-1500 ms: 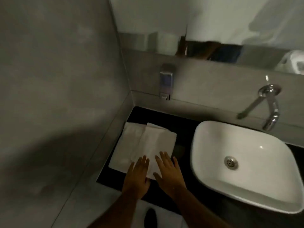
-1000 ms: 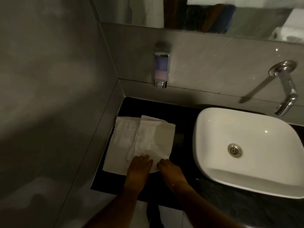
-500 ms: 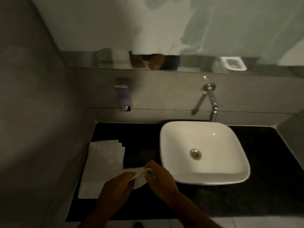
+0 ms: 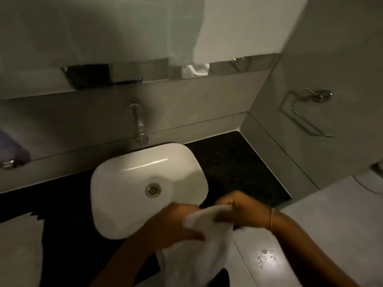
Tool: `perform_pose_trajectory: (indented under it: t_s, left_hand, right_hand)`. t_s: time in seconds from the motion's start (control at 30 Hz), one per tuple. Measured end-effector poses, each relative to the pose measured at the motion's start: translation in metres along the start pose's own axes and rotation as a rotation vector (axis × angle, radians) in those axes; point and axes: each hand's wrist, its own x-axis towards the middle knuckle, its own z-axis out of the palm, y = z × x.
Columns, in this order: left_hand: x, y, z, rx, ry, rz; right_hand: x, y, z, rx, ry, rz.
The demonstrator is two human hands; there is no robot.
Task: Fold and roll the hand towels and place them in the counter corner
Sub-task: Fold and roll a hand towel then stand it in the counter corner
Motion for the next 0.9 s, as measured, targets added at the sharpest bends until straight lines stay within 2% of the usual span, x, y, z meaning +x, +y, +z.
perform_pose_trajectory:
  t_s: [0.1,0.2,0.3,0.37,0.43,0.53,0.6,0.67,0.73,0.9]
  left_hand:
    - [0.08,0.069,-0.036,0.089,0.125,-0.034]
    - [0.144,0.105,-0.039,0.219,0.385,0.035]
    - [0.206,0.118,-0.007,0.252,0.497,0.083]
    - [0.245,0.107,0.03,0.313,0.43,0.042]
    - [0.28,0.087,0.072,0.378,0.253,-0.056]
    - [0.307,0.055,0.126,0.39,0.062,-0.194]
    - [0.312,0.039,0.154,0.391,-0.058,-0.268]
    - [0.312,0.026,0.176,0.372,-0.165,-0.315]
    - [0.312,0.015,0.191,0.315,-0.164,-0.335]
    - [0.31,-0.007,0.193,0.044,0.034,-0.373]
  right_hand:
    - [-0.004,0.046,-0.08,-0.023,0.223,-0.061]
    - [-0.008,0.094,-0.144,-0.004,0.482,-0.163]
    - [-0.01,0.152,-0.169,-0.027,0.575,-0.223]
    - [0.0,0.202,-0.16,-0.065,0.558,-0.12]
    - [0.017,0.256,-0.135,-0.072,0.525,0.037]
    - [0.035,0.323,-0.083,0.023,0.365,0.225]
    - [0.041,0.356,-0.053,0.076,0.243,0.284]
    - [0.043,0.373,-0.036,0.087,0.23,0.279]
    - [0.047,0.383,-0.029,0.107,0.283,0.279]
    - [0.067,0.401,-0.035,0.113,0.34,0.357]
